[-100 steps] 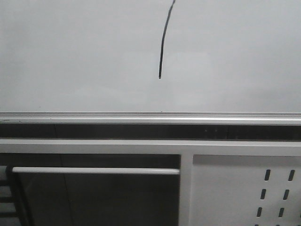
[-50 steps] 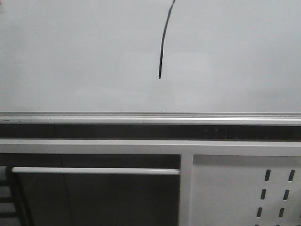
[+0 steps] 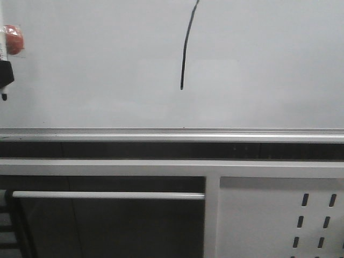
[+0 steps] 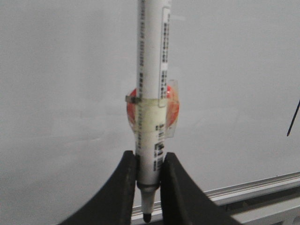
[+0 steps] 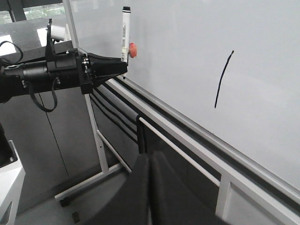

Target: Write number 1 on whiteboard

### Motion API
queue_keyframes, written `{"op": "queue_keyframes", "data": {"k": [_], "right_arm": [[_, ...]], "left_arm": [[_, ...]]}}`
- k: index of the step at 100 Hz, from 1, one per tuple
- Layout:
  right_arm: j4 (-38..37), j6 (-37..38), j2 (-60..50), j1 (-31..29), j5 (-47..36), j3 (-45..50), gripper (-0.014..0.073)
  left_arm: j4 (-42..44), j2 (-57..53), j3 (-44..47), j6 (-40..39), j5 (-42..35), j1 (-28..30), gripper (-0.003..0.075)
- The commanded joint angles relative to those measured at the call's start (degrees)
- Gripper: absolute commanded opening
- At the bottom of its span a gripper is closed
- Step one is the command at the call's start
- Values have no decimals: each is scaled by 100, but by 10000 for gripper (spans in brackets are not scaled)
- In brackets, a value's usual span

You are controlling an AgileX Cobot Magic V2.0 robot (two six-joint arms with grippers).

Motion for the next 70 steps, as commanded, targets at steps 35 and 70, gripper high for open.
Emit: {"op": "queue_keyframes", "data": {"k": [35,70], "right_arm": [[-71,-16,63,-12,-409,-120,-79],[-71,-16,63,-12,-409,-120,-79]], "left_arm": [[16,501,-572,-58,-1302,4,-18],[57,938,-706,-308,-1302,-71,-18]]}}
